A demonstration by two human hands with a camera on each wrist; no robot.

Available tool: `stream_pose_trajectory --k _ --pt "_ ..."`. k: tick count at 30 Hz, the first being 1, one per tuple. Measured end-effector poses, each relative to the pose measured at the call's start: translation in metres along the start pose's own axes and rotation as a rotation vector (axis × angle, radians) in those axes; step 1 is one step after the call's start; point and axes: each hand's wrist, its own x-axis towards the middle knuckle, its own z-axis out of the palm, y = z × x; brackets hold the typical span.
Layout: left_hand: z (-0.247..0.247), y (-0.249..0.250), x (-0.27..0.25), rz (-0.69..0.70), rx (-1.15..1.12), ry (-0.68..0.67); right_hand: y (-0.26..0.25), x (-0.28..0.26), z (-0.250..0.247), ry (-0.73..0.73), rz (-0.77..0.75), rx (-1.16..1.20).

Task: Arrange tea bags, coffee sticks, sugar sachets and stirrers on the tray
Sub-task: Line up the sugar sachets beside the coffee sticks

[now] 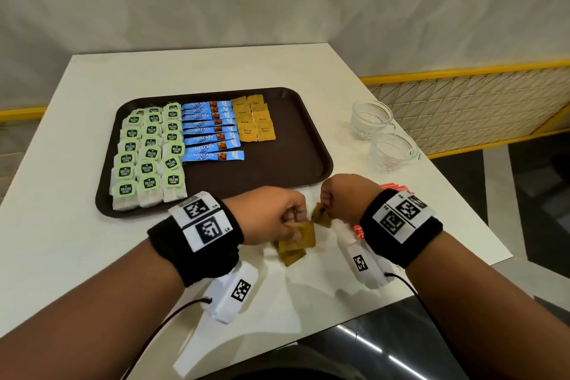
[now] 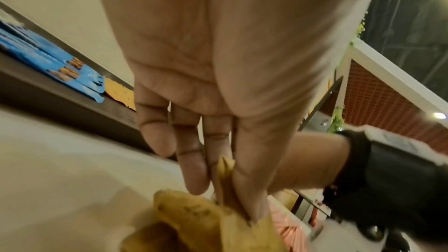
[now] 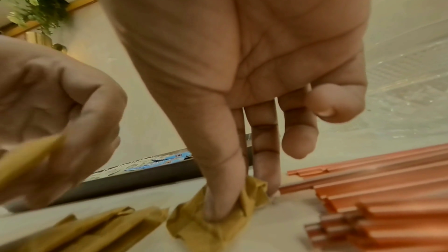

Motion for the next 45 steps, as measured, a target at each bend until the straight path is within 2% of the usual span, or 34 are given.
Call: stream_pose_trajectory --k 4,9,22,25,32,36,40,45 --pt "0.010 0.001 0.011 -0.034 0.183 -0.016 -0.003 -0.001 0.003 0.039 -0.004 -0.034" --pt "0.016 0.003 0.015 -0.108 0.277 -0.033 -0.006 -0.005 0.004 0.038 -0.027 -0.025" --pt "0.017 0.007 0.013 -0.129 0.280 -0.063 -0.008 -0.011 0.012 0.155 -0.081 0.064" --pt "0.020 0.004 0.011 -0.132 0.222 -0.061 -0.005 -0.010 0.013 0.161 -0.094 0.154" --pt "0.021 -0.003 0.006 -0.122 0.125 -0.001 0.008 0.000 0.004 0.193 -0.105 0.535" --pt "0.009 -0.012 0.004 -0.145 0.005 0.084 0.013 0.012 -0.008 0.175 -0.140 0.739" --pt "-0.004 -0.029 0.001 -0.226 -0.221 0.203 0.014 0.027 -0.022 0.108 -0.174 0.920" --pt "-0.019 -0.049 -0.001 -0.326 -0.570 0.413 0.005 0.069 -0.044 0.059 -0.184 0.923"
